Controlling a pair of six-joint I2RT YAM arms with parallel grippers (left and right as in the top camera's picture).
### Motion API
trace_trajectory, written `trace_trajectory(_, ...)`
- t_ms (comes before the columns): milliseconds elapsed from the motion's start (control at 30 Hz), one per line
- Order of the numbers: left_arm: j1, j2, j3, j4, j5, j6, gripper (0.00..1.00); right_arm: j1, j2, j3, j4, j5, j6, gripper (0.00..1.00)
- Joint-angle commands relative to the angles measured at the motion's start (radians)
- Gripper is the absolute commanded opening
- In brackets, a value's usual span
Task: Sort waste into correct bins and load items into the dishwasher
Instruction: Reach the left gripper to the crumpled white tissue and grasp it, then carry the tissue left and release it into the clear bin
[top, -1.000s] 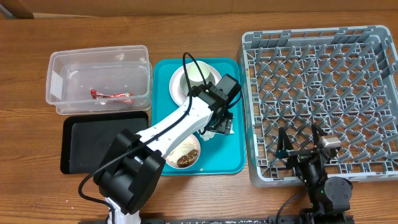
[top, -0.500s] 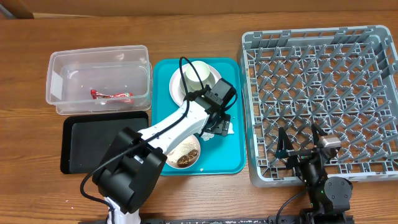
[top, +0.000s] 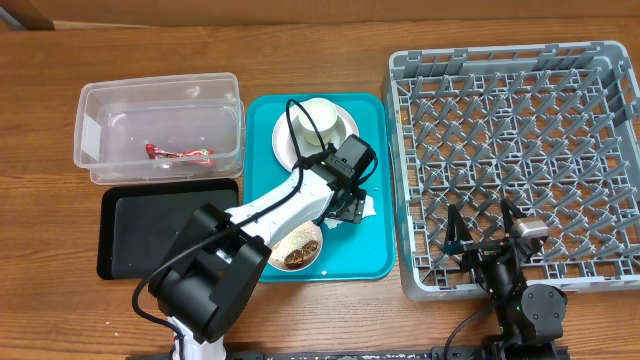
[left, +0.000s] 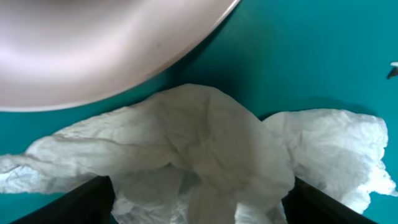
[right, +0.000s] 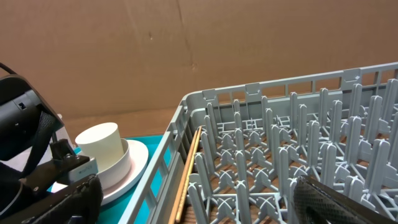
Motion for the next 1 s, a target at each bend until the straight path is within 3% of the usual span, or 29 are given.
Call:
trace_trajectory(0, 0.005, -0.024, -0.013, 0.006, -0.013, 0.018, 0.78, 0.003, -0.010, -0.011, 0.005, 0.009, 0.002, 1.00)
trace_trajectory(167, 0.005, -0.024, -0.007, 0.008, -0.013, 0.018, 0.49, 0.003, -0.010, -0.011, 0.005, 0.009, 0.002, 1.00)
trace_trajectory(367, 0.006, -0.024, 0.021, 0.007, -0.013, 0.021, 0.31, 0.003, -0.010, -0.011, 0.005, 0.009, 0.002, 1.00)
trace_trajectory(533, 0.013, -0.024, 0.085, -0.017, -0.013, 0.072, 0.04, 0.003, -0.010, -0.011, 0.005, 0.009, 0.002, 1.00)
trace_trajectory(967, 0.100, -0.024, 0.490, -0.382, -0.117, 0.078, 0.04, 0.003, -0.010, -0.011, 0.005, 0.009, 0.002, 1.00)
